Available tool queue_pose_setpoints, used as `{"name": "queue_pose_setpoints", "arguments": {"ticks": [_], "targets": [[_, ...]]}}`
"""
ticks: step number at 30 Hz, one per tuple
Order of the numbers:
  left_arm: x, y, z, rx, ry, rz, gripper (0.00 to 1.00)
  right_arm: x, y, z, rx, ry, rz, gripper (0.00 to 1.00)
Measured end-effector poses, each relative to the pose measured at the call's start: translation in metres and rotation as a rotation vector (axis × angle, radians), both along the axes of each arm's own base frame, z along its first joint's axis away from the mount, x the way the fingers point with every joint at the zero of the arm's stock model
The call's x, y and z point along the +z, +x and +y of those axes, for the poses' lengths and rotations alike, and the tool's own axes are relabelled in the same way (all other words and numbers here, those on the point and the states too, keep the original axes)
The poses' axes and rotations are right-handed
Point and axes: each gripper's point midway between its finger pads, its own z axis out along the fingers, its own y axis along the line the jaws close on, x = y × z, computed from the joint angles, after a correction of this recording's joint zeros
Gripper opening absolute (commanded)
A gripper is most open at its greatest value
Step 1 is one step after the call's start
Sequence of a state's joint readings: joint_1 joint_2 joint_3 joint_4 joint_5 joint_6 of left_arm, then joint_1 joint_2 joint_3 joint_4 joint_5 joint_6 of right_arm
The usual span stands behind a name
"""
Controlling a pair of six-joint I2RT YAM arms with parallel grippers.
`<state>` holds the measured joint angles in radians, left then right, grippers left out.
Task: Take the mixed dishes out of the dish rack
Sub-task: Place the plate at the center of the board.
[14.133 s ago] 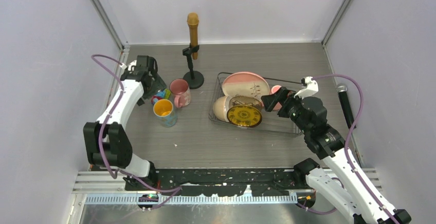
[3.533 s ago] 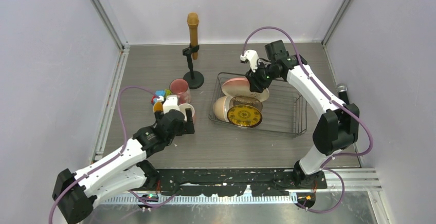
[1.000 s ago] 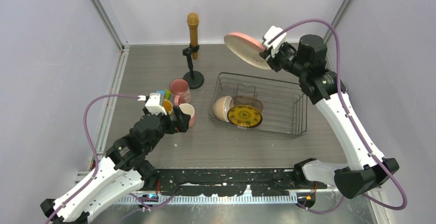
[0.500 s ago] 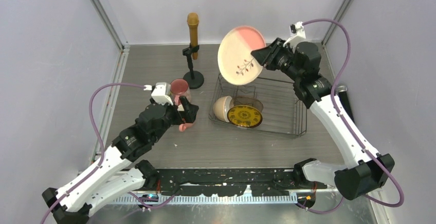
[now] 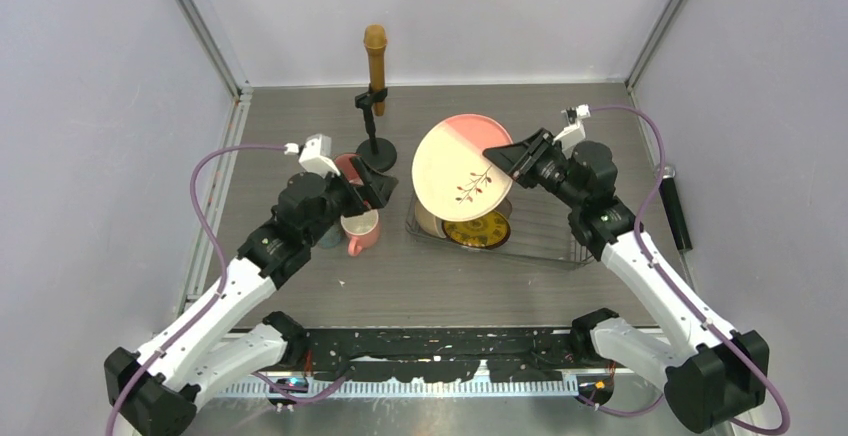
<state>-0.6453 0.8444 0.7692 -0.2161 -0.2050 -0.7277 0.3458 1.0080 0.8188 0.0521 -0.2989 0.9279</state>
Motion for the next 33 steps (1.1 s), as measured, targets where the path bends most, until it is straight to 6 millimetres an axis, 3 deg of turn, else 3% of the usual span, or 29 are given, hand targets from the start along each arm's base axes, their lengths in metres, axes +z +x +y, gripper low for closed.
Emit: {"name": "queue_pose_setpoints", "arguments": {"ticks": [8,13,19,25,33], "targets": [[0.007,0.031,-0.015,-0.101,-0.3,0.057,0.95,0.019,-0.014,0.006,0.045,0.125,-0.065,0.0],[0.007,0.027,-0.038,-0.22,-0.408,0.093,0.94,0.03,-0.019,0.012,0.091,0.188,-0.098,0.0],[0.028,0.023,-0.052,-0.316,-0.495,0.054,0.92,0.028,-0.017,0.019,0.128,0.24,-0.093,0.0],[0.043,0.019,-0.059,-0.381,-0.554,0.018,0.83,0.028,-0.015,0.023,0.144,0.268,-0.086,0.0],[0.049,0.019,-0.07,-0.452,-0.623,0.026,0.71,0.039,-0.017,0.028,0.188,0.322,-0.114,0.0]]}}
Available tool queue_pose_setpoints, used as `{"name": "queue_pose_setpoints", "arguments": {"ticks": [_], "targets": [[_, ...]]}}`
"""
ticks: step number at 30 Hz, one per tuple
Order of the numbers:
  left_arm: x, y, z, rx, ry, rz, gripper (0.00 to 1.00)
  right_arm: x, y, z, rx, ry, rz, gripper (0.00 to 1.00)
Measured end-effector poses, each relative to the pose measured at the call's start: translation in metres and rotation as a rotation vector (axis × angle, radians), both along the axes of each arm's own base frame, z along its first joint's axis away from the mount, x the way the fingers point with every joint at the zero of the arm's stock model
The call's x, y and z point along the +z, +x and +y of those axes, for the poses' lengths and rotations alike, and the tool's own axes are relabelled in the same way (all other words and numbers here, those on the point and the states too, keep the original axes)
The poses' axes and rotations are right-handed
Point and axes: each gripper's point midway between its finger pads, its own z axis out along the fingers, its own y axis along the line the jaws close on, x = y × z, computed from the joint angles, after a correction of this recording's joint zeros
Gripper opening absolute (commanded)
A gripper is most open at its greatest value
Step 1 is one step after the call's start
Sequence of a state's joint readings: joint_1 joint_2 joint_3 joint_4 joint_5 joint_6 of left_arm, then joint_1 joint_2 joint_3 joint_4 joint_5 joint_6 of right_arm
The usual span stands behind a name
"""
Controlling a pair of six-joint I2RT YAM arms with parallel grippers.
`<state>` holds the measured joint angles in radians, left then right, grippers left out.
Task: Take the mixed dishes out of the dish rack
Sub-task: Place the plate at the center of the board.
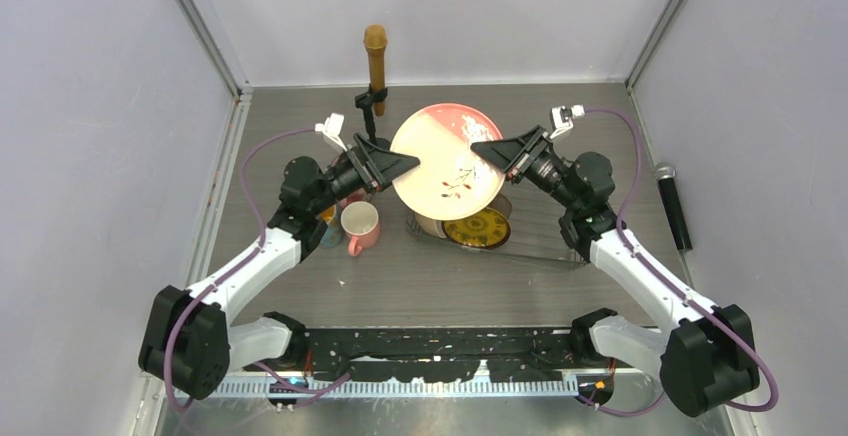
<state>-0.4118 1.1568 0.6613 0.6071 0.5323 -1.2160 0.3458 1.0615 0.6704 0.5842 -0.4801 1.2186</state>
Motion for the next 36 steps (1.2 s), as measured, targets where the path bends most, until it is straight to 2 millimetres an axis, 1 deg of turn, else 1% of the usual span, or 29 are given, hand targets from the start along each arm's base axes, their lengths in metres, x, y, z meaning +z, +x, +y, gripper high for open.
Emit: {"name": "queue_pose_setpoints", "arguments": {"ticks": [3,5,10,12,14,18,21,22,24,26,27,28,29,30,31,32,34,36], "targets": [[0.004,-0.001,-0.002,-0.018,-0.019,-0.005,0.67,0.0,0.001,0.003,0.02,0.012,-0.003,0.0],[0.007,-0.003,-0.002,-0.024,-0.031,-0.008,0.62,-0.002,0.002,0.006,0.032,0.015,0.0,0.0],[0.008,-0.004,-0.003,-0.031,-0.038,-0.009,0.51,-0.013,0.008,0.016,0.057,0.019,0.022,0.0],[0.008,-0.004,-0.003,-0.032,-0.039,-0.008,0.45,-0.017,0.009,0.021,0.071,0.018,0.033,0.0],[0.007,-0.004,-0.003,-0.031,-0.037,-0.003,0.38,-0.021,0.008,0.026,0.087,0.018,0.041,0.0],[0.005,-0.003,-0.001,-0.028,-0.038,0.008,0.26,-0.019,0.006,0.032,0.104,0.027,0.019,0.0],[0.004,-0.002,0.0,-0.024,-0.043,0.018,0.11,-0.017,0.007,0.033,0.106,0.032,0.005,0.0],[0.005,-0.002,0.001,-0.024,-0.049,0.016,0.02,-0.019,0.008,0.034,0.106,0.031,0.01,0.0],[0.007,-0.002,0.002,-0.022,-0.053,0.008,0.0,-0.021,0.009,0.035,0.109,0.032,0.013,0.01],[0.006,-0.002,0.003,-0.02,-0.056,0.012,0.0,-0.021,0.009,0.035,0.109,0.032,0.012,0.1],[0.005,-0.003,0.003,-0.02,-0.06,0.013,0.0,-0.021,0.01,0.035,0.109,0.032,0.012,0.22],[0.005,-0.003,0.003,-0.021,-0.063,0.013,0.0,-0.021,0.009,0.036,0.109,0.032,0.012,0.38],[0.004,-0.003,0.003,-0.02,-0.066,0.014,0.0,-0.021,0.009,0.036,0.109,0.031,0.011,0.48],[0.004,-0.003,0.003,-0.018,-0.068,0.015,0.0,-0.022,0.01,0.036,0.108,0.032,0.016,0.66],[0.002,-0.002,0.004,-0.01,-0.069,0.018,0.0,-0.021,0.01,0.036,0.103,0.032,0.008,0.75],[-0.001,-0.002,0.005,-0.005,-0.068,0.029,0.0,-0.02,0.01,0.036,0.102,0.036,0.012,0.88],[-0.01,-0.001,0.006,0.008,-0.062,0.053,0.0,-0.017,0.01,0.038,0.096,0.033,0.0,0.97],[-0.015,0.0,0.006,0.016,-0.06,0.073,0.0,-0.016,0.009,0.038,0.088,0.028,-0.004,0.99]]}}
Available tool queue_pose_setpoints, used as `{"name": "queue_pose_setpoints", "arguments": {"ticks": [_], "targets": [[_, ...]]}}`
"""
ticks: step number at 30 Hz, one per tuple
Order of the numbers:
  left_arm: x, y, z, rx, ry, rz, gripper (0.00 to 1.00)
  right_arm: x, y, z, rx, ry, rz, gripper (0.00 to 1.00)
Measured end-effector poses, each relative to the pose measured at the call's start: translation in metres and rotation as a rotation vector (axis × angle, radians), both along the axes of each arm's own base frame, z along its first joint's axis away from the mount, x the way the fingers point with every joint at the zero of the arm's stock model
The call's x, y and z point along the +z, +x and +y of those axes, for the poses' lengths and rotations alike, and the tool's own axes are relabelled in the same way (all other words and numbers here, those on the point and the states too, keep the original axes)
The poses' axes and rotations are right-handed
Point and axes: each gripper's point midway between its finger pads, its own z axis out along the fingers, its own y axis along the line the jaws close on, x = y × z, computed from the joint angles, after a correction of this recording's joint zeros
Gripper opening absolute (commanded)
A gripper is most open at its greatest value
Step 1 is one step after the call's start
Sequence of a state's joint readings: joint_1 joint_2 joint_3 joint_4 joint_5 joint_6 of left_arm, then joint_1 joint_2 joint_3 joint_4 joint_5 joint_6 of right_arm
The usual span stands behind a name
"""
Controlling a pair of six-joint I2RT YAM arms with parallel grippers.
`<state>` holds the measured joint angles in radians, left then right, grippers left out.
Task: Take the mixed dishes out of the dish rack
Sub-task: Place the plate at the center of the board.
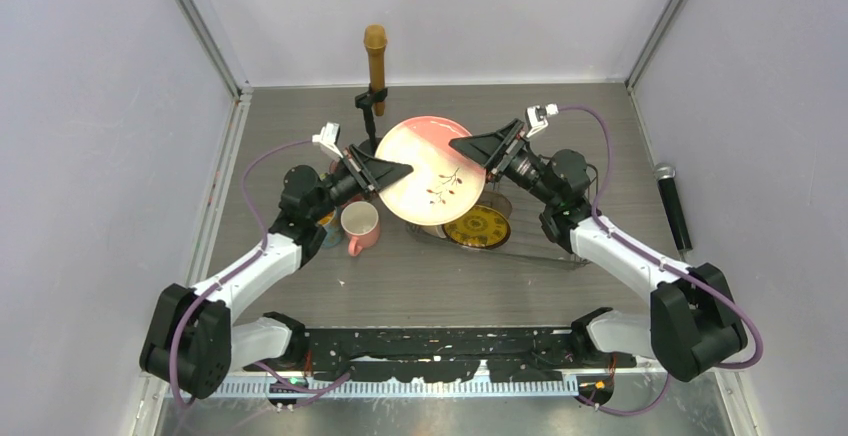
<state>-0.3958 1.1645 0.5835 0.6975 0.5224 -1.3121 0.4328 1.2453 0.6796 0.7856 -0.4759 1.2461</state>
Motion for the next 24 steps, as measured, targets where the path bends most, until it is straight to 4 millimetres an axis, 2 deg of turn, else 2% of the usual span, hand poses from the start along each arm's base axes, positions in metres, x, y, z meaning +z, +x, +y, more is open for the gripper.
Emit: {"name": "queue_pose_setpoints", "arguments": {"ticks": [10,24], "targets": [[0.008,-0.006,0.004,0.028,-0.009,0.018,0.0,0.001,0.007,-0.015,-0.129,-0.048,0.001,0.99],[0.007,-0.014,0.032,0.181,0.09,0.012,0.0,0.008,0.007,-0.076,-0.464,-0.149,-0.015,0.99]]}}
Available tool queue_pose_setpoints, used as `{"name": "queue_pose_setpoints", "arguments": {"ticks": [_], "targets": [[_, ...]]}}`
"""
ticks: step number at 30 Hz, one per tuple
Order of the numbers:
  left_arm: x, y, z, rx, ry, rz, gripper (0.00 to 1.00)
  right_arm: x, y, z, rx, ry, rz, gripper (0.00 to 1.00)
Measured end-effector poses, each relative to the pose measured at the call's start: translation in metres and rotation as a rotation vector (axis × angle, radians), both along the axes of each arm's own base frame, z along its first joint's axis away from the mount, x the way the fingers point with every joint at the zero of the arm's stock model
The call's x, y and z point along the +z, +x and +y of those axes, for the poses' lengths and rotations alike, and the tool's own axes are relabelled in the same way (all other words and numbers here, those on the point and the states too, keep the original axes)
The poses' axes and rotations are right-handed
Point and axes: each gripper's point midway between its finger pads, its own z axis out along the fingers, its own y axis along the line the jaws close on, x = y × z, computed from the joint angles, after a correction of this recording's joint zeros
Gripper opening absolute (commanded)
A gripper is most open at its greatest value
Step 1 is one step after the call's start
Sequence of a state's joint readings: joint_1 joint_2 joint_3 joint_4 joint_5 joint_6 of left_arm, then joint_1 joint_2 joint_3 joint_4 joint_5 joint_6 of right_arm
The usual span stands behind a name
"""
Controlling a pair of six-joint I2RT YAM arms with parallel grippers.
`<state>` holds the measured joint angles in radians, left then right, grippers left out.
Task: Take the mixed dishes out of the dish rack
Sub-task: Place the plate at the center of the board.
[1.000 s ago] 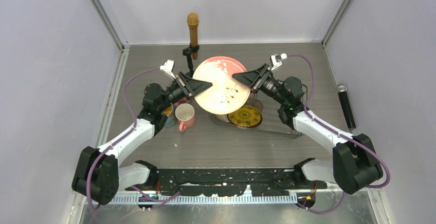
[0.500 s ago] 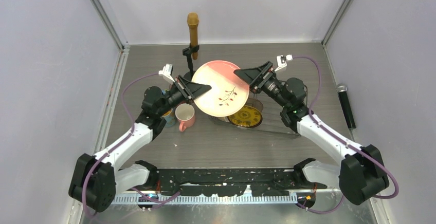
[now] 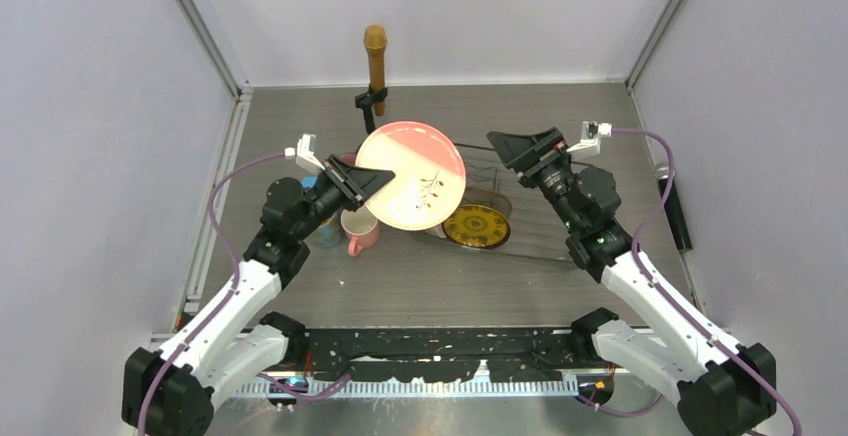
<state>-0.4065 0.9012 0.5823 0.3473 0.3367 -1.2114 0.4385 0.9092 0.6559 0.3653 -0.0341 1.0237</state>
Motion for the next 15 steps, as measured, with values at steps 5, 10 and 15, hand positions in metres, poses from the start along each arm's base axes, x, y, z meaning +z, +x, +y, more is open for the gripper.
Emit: {"name": "queue_pose_setpoints", "arguments": {"ticks": [5,10,15], "targets": [[-0.001,-0.005,0.022,0.109,0.066,-0.015,0.0,-0.011,-0.002,-0.019,-0.091,-0.04,0.01,0.99],[-0.003,-0.015,0.056,0.259,0.153,-0.034,0.0,-0.021,-0.002,-0.029,-0.143,-0.082,0.03,0.99],[-0.009,-0.022,0.097,0.44,0.261,-0.012,0.0,-0.024,-0.002,-0.032,-0.156,-0.103,0.032,0.99]]}}
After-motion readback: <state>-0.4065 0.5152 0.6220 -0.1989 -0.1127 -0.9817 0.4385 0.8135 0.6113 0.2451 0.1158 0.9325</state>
